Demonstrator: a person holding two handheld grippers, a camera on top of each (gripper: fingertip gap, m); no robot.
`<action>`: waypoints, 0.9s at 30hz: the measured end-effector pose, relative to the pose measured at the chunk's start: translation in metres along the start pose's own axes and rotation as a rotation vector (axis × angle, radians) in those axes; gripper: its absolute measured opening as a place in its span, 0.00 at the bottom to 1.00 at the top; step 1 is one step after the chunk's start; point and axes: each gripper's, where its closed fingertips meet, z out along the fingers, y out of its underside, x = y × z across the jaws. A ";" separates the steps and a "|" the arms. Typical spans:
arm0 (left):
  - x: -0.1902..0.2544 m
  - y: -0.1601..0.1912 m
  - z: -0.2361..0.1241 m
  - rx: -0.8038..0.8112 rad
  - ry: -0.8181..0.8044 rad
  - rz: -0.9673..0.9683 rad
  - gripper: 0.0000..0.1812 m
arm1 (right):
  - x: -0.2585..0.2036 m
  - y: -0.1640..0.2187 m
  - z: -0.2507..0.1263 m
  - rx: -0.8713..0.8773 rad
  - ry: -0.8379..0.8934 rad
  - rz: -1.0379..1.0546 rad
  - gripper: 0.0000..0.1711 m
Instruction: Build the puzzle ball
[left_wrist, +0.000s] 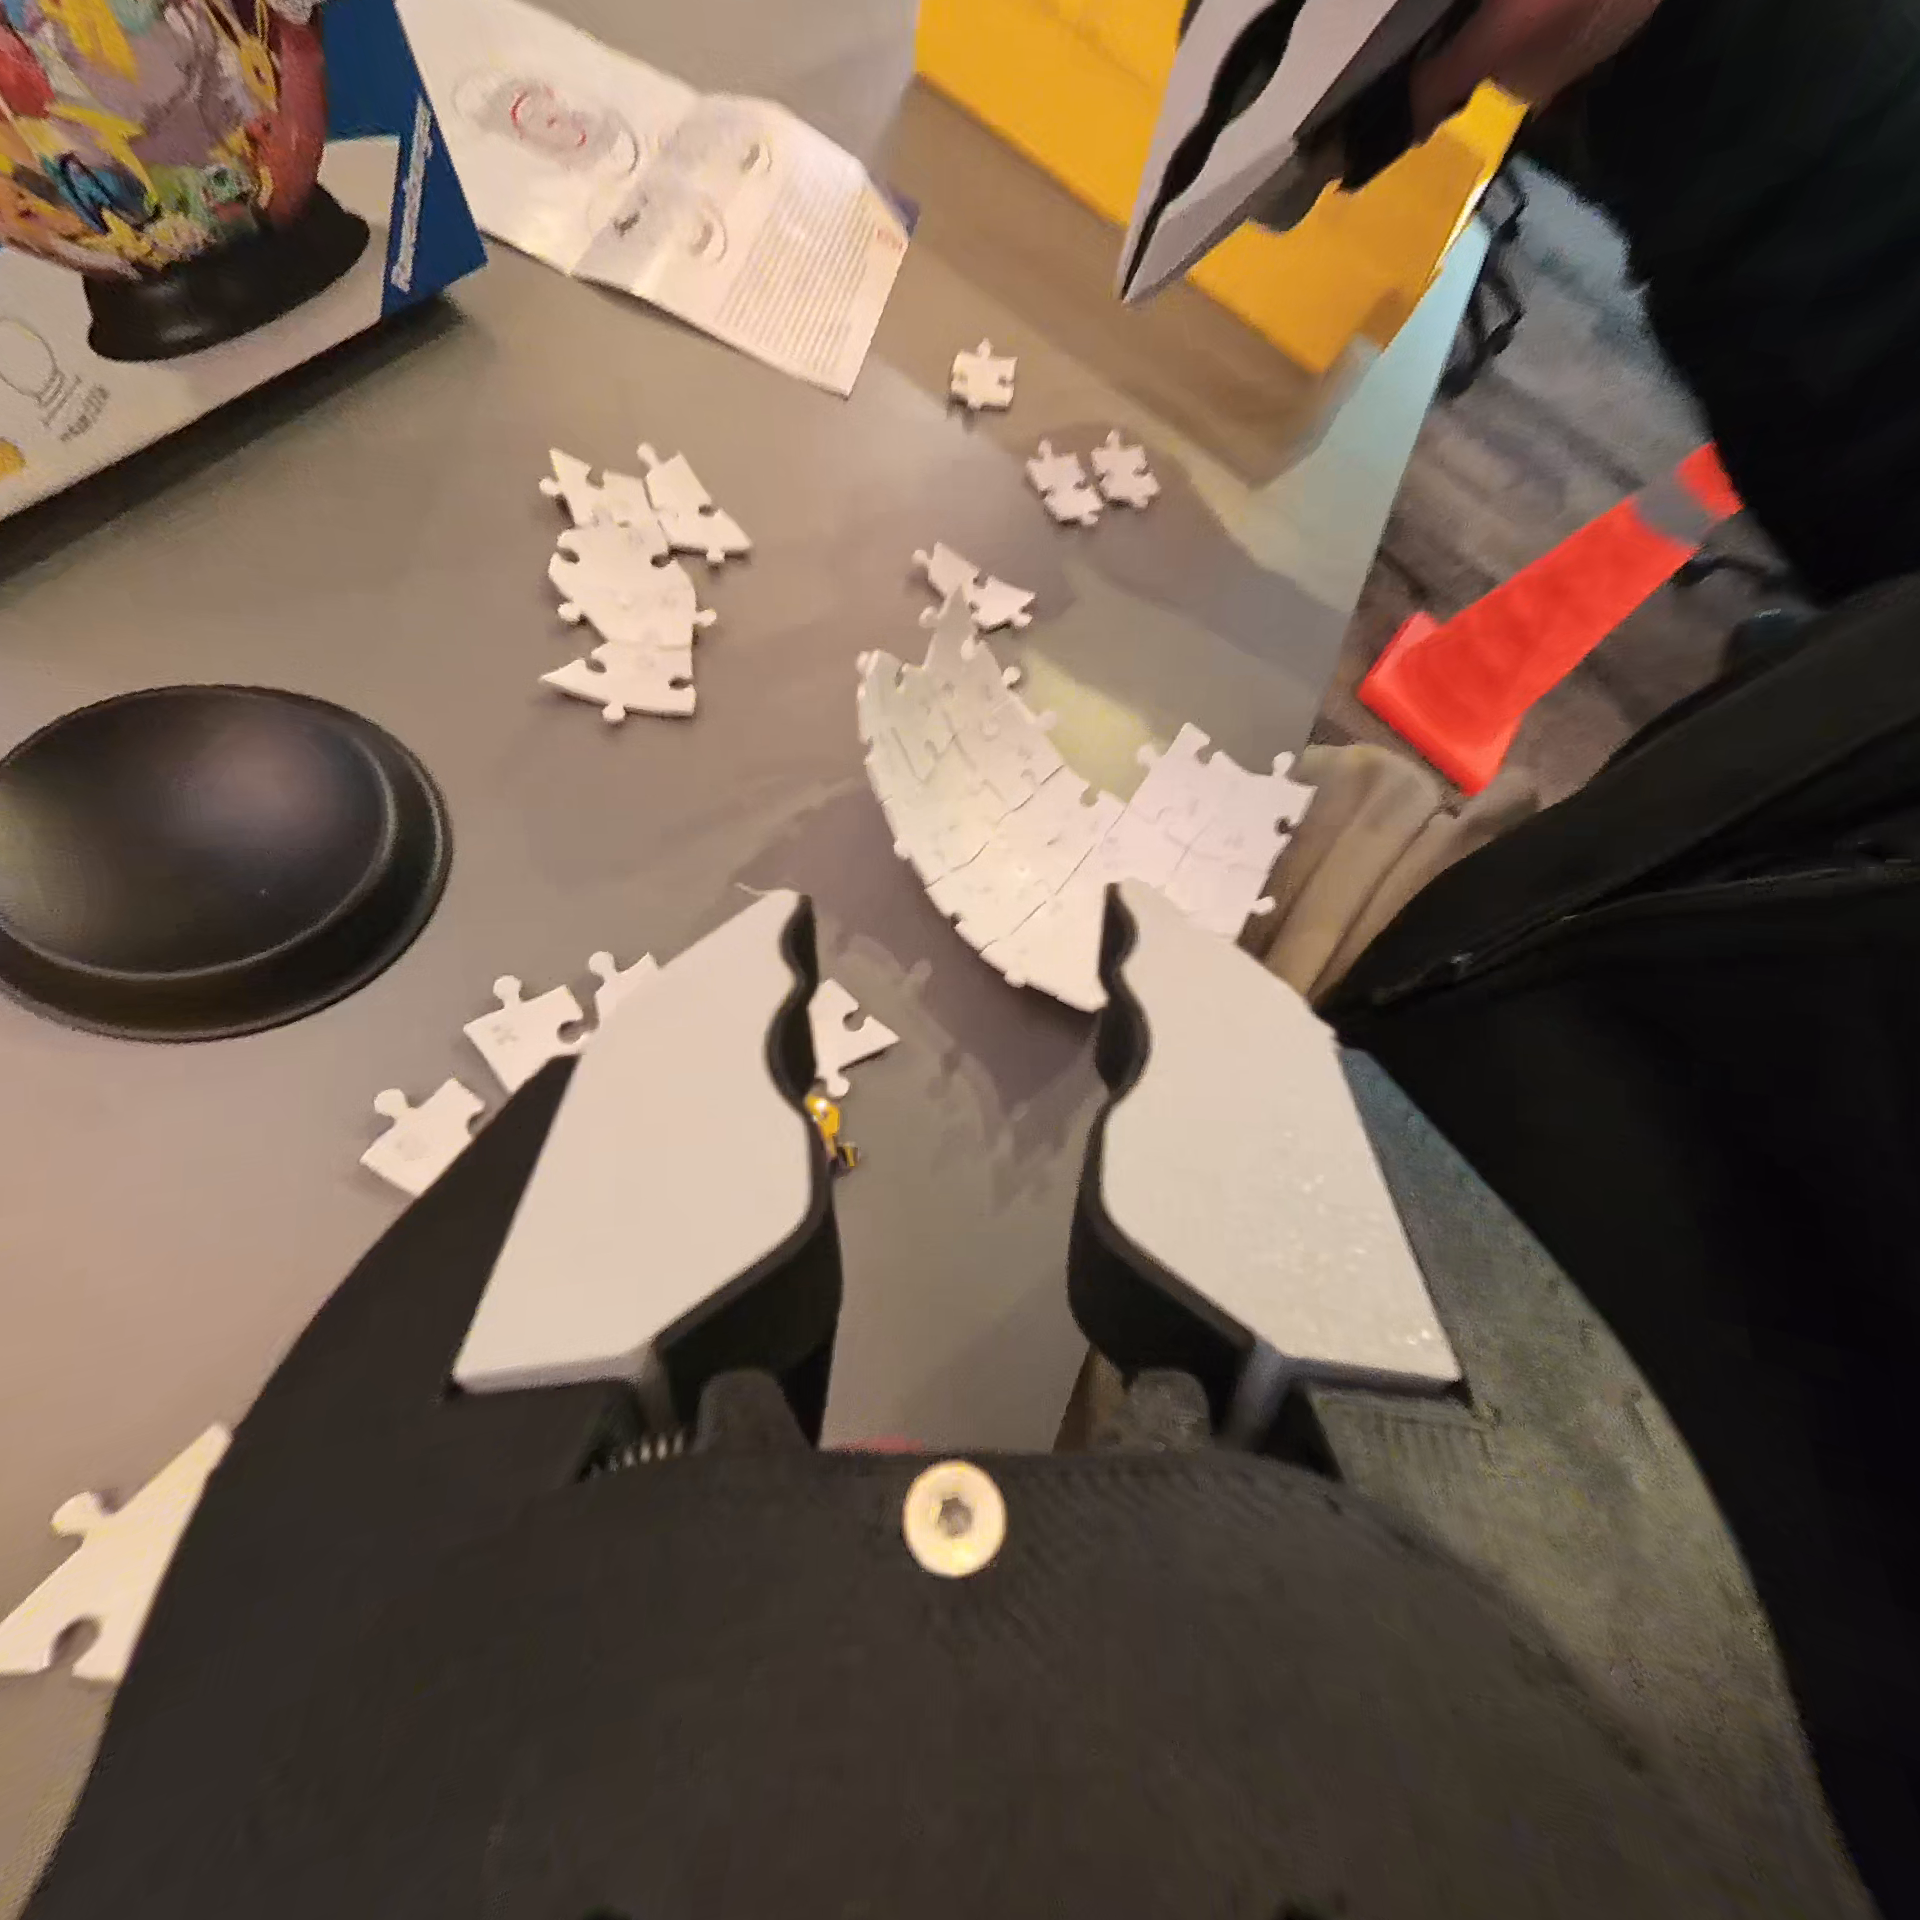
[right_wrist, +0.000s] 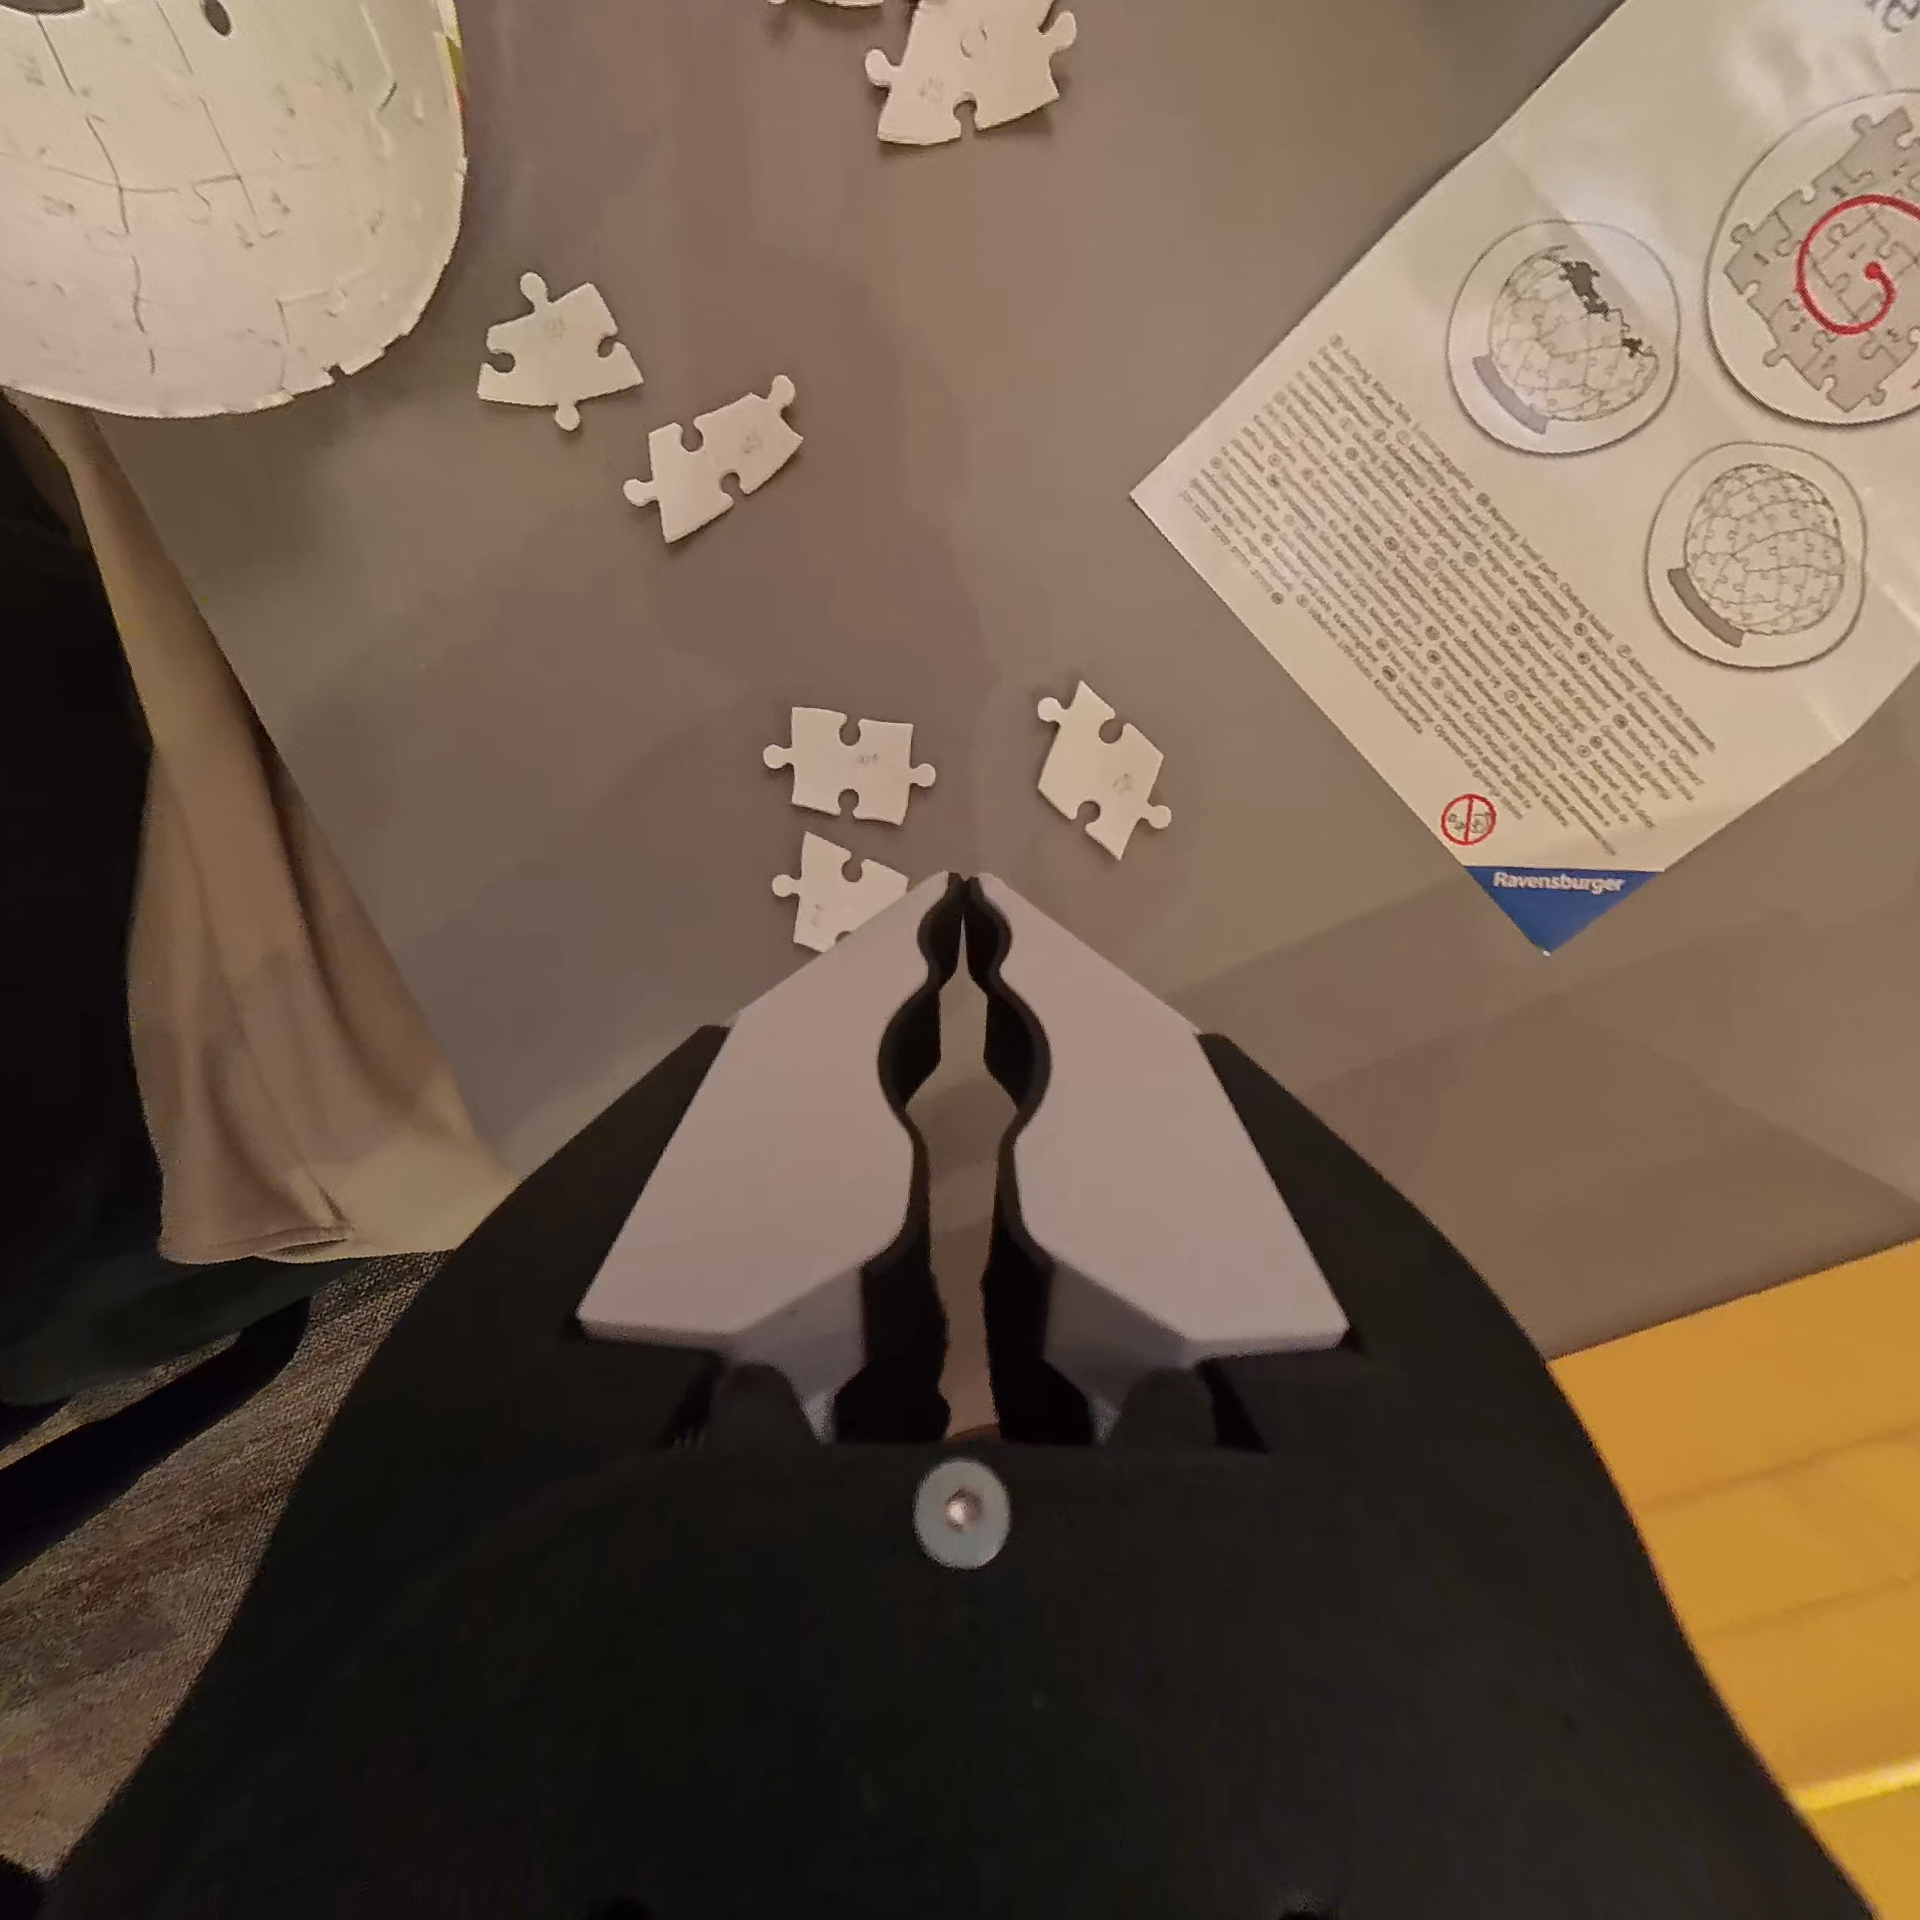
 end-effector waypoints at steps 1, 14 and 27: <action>0.002 -0.004 -0.002 0.022 0.017 0.003 0.19 | 0.002 0.001 -0.001 0.001 0.015 0.003 0.00; -0.008 -0.026 0.004 0.108 -0.031 -0.004 0.23 | 0.023 -0.006 0.004 0.028 0.175 0.099 0.16; -0.014 -0.011 0.022 0.033 -0.065 0.011 0.22 | 0.036 0.004 0.051 -0.073 0.225 0.308 0.19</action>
